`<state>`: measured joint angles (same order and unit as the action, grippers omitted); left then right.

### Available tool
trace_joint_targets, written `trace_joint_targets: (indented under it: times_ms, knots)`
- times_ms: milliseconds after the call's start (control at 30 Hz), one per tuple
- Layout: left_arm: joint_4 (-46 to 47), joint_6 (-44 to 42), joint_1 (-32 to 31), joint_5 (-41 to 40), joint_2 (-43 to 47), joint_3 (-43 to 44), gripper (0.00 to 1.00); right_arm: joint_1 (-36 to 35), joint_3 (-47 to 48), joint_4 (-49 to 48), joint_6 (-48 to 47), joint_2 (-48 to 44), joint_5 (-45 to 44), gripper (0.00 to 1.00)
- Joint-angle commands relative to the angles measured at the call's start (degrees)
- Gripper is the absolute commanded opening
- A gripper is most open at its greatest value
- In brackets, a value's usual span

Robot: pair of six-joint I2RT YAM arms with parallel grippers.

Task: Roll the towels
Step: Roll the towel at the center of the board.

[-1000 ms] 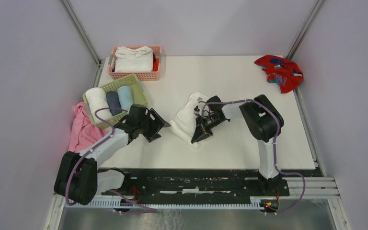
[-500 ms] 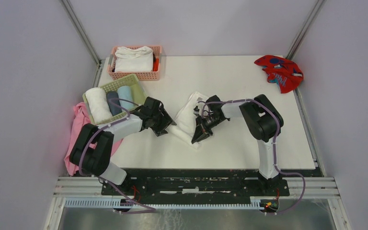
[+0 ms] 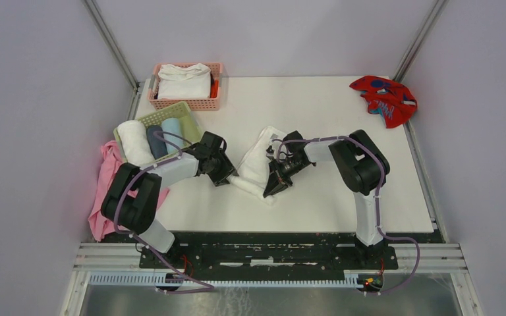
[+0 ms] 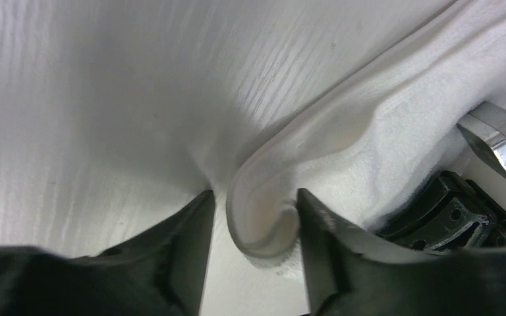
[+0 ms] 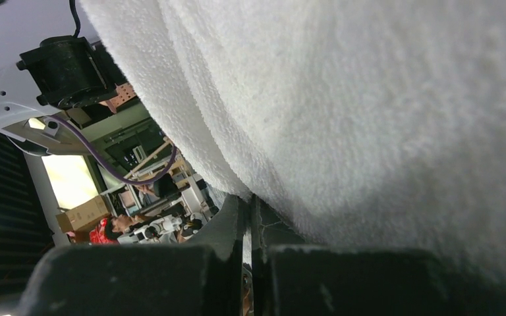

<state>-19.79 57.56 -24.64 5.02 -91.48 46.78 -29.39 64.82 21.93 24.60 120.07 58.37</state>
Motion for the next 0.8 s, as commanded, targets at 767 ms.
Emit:
trace_joint_targets:
  times_ms: [767]
  knots:
    - [21.4,4.0,2.33,5.5,31.41,-26.95,0.84,0.12,0.02,3.99,-1.76,4.23,-6.9,0.02]
